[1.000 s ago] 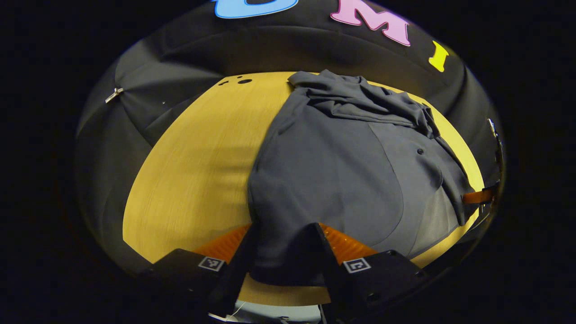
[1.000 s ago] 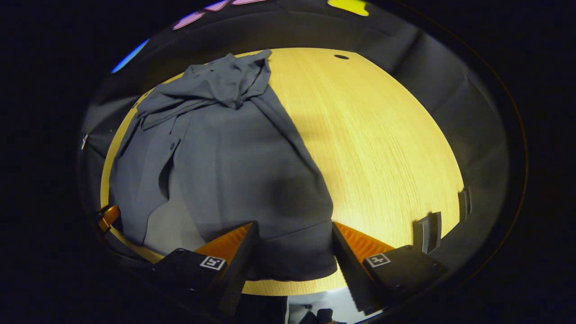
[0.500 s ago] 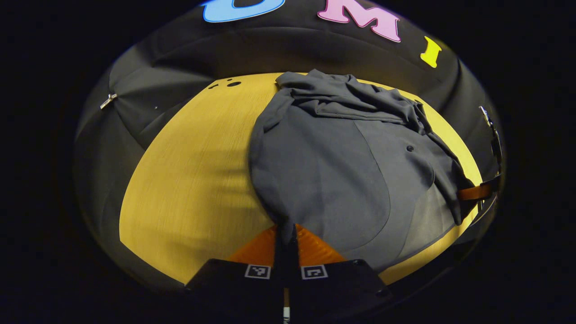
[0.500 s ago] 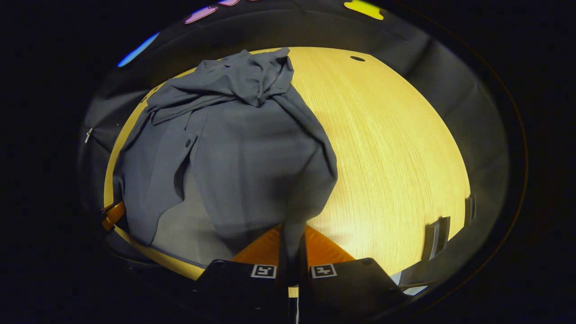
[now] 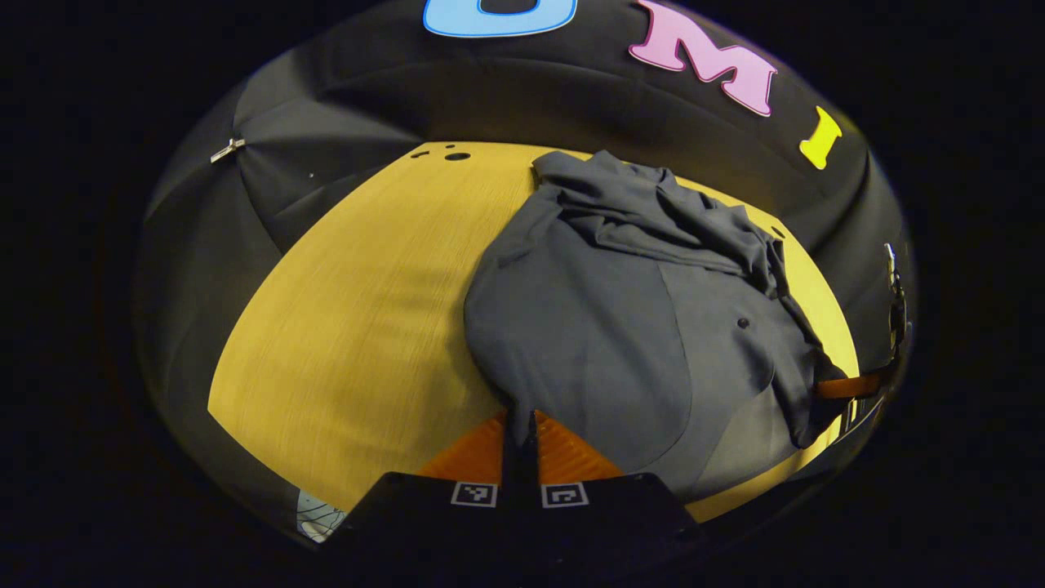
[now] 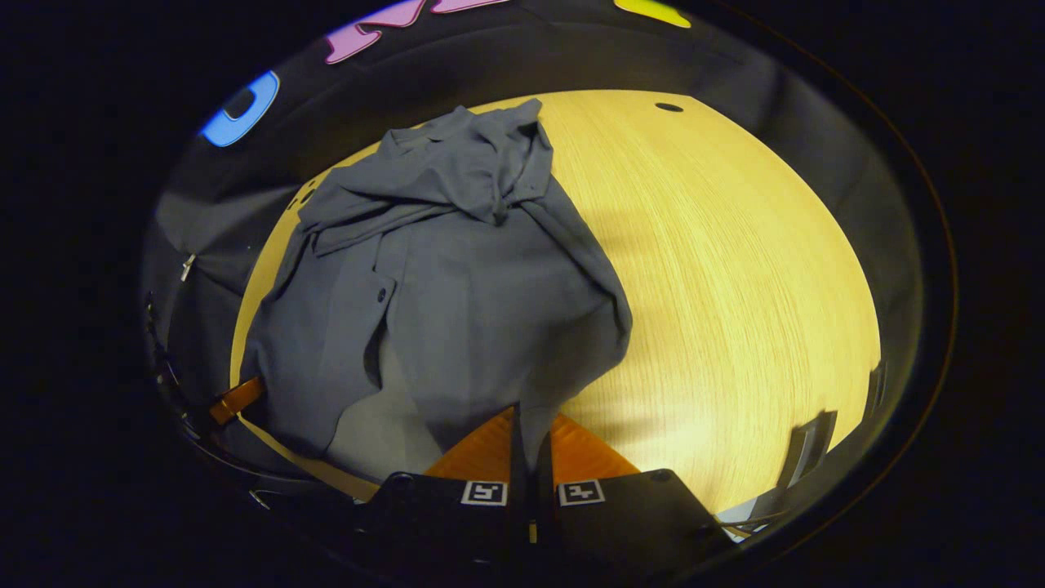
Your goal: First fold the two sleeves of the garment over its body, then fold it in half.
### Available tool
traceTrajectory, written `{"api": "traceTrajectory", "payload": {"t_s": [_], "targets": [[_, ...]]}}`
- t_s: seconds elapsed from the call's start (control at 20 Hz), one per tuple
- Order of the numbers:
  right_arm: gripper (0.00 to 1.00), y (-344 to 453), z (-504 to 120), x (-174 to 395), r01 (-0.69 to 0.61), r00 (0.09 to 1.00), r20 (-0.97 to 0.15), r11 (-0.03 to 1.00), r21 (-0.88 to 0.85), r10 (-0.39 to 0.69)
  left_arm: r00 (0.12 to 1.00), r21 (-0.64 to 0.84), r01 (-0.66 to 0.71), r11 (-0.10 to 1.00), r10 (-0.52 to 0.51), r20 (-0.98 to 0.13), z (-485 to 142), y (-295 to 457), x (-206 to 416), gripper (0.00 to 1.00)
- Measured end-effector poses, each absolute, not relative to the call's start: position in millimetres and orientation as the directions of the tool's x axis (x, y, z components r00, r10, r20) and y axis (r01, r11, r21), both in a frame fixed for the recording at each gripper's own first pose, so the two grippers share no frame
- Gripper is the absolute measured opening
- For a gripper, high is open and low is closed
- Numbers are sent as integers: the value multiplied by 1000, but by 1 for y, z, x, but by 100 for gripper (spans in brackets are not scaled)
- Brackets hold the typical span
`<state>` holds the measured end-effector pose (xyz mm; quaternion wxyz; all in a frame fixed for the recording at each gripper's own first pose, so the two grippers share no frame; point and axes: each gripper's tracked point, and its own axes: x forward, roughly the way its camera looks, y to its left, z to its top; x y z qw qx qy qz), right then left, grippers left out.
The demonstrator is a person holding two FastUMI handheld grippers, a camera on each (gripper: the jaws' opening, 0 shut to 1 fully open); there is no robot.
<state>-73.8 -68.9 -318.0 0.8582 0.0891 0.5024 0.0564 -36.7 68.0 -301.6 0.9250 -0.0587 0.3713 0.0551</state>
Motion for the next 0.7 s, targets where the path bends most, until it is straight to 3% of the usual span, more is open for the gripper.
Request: {"api": "traceTrajectory", "payload": {"t_s": [0.3,0.7], "targets": [[8,-58,-288,-45,-48,528,-809,960,275,259,752,-112,-168,979,54,-657,-268,55,-19,5],[8,-68,-254,-5,-81,618,-741,958,274,263,811,-140,-156,978,46,-583,-218,60,12,5]]}}
